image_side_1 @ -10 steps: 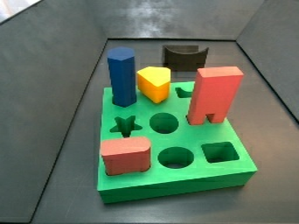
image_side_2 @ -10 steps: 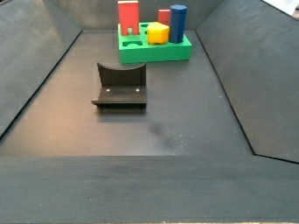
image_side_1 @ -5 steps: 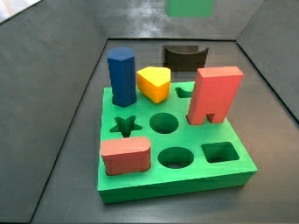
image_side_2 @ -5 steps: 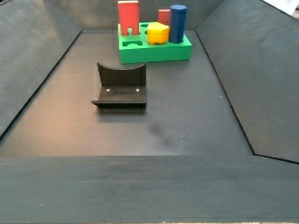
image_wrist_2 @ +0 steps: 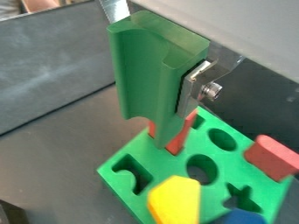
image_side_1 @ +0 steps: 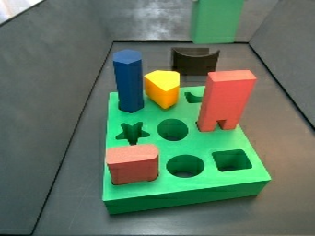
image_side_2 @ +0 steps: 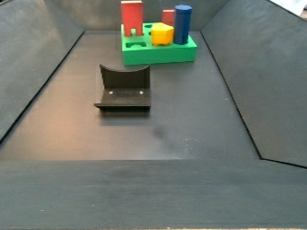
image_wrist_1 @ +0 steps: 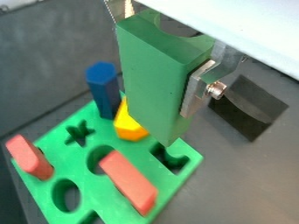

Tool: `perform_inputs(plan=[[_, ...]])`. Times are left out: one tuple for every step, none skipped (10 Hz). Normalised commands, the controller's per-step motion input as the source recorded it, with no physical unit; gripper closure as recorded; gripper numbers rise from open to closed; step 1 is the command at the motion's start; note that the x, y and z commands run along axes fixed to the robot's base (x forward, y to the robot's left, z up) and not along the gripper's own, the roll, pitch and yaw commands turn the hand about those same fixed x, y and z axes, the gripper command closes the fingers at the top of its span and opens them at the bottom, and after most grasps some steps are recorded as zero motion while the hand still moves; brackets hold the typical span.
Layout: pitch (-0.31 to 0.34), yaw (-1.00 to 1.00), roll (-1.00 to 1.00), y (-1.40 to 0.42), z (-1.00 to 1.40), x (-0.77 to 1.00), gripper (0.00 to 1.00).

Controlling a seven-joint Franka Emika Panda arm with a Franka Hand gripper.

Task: Pick up the arch object. Move up. Rotate the arch object. Move to above the board. Insert the arch object.
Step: Insert the arch object.

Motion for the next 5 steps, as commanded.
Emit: perform_inputs(plan=[[-0.113,0.17,0.15,0.13,-0.19,0.73,1.00],[-0.143,0.25,0.20,0.03,-0.18,0.59,1.00],[-0.099,0.34,0.29,0.00,-0.22,0.46,1.00],[0.000,0.09,0.32,-0.07,-0.50,0.31,1.00],[0.167,-0.34,0.08,0.00,-0.75,0.53,1.00]])
